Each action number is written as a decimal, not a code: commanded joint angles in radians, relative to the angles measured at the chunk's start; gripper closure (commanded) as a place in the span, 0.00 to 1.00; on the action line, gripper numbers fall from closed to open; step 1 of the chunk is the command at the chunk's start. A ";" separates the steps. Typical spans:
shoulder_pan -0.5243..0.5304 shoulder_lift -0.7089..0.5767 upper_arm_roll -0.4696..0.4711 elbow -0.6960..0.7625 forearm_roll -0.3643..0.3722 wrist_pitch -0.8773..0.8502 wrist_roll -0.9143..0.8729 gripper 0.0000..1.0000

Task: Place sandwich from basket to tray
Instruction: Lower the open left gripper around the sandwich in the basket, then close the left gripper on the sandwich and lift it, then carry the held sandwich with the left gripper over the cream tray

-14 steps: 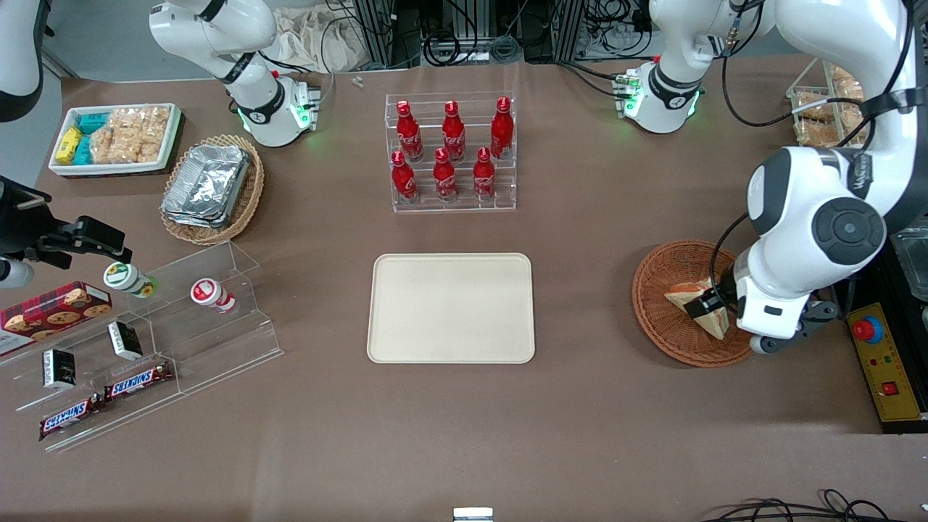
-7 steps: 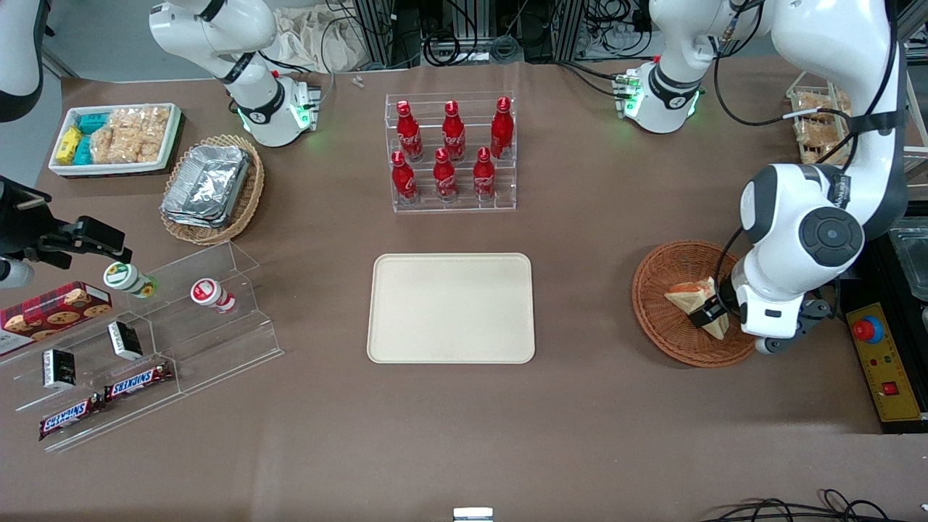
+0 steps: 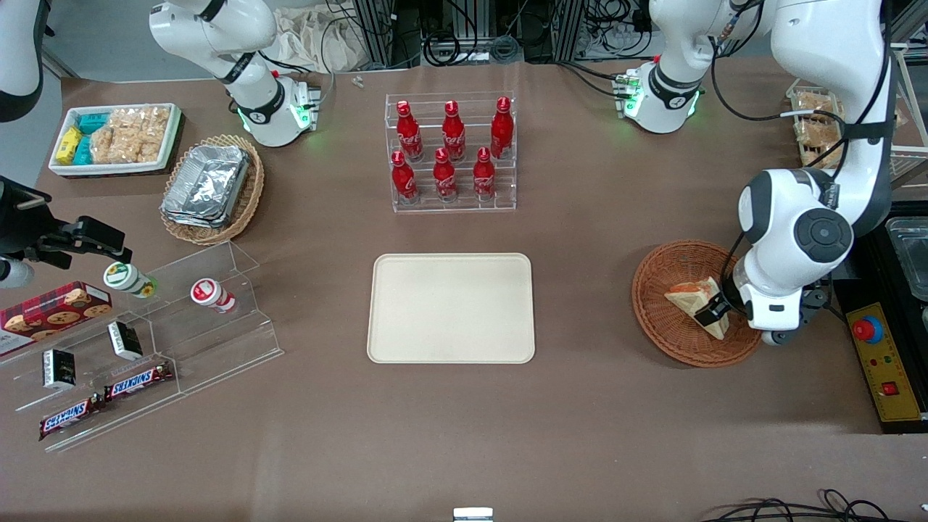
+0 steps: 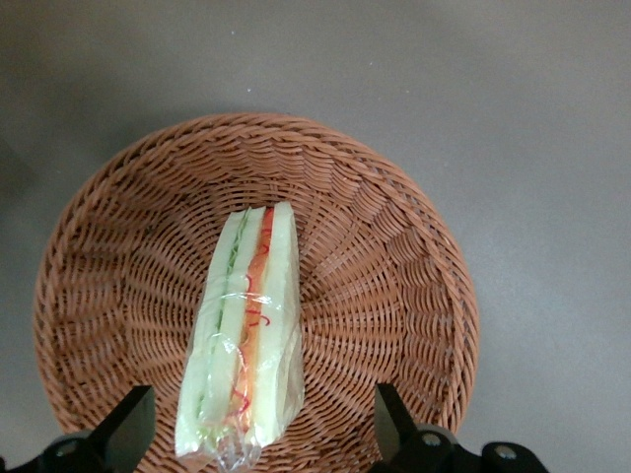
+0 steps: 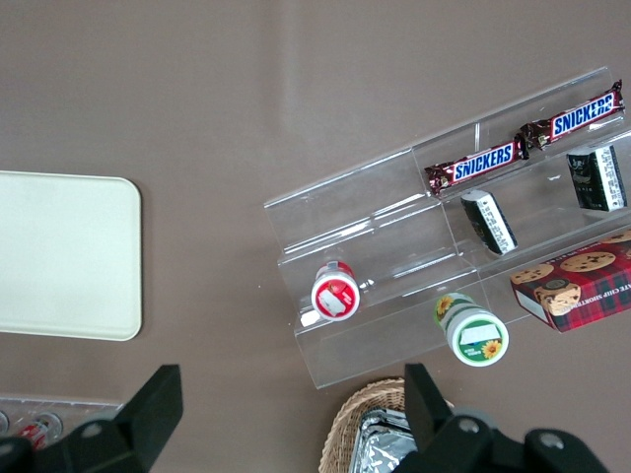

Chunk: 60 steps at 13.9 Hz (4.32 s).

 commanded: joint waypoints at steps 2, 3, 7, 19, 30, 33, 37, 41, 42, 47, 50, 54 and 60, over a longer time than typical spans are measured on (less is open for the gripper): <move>-0.004 -0.036 0.002 -0.095 0.020 0.105 -0.110 0.00; -0.004 -0.036 0.002 -0.098 0.015 0.105 -0.113 0.00; -0.004 -0.031 0.002 -0.167 0.008 0.197 -0.117 0.00; -0.014 0.030 -0.001 -0.164 0.020 0.229 -0.105 0.10; -0.012 0.026 -0.005 -0.012 0.040 -0.041 -0.020 0.90; -0.010 0.030 -0.005 0.177 0.035 -0.270 0.096 0.90; -0.015 0.032 -0.050 0.467 0.037 -0.516 0.301 0.92; -0.024 0.030 -0.211 0.631 0.037 -0.675 0.324 1.00; -0.032 0.030 -0.244 0.647 0.034 -0.701 0.326 1.00; -0.121 0.093 -0.389 0.650 0.057 -0.691 0.309 1.00; -0.216 0.258 -0.390 0.746 0.046 -0.593 0.278 1.00; -0.259 0.409 -0.390 0.781 0.049 -0.437 0.295 1.00; -0.271 0.518 -0.386 0.741 0.063 -0.243 0.278 1.00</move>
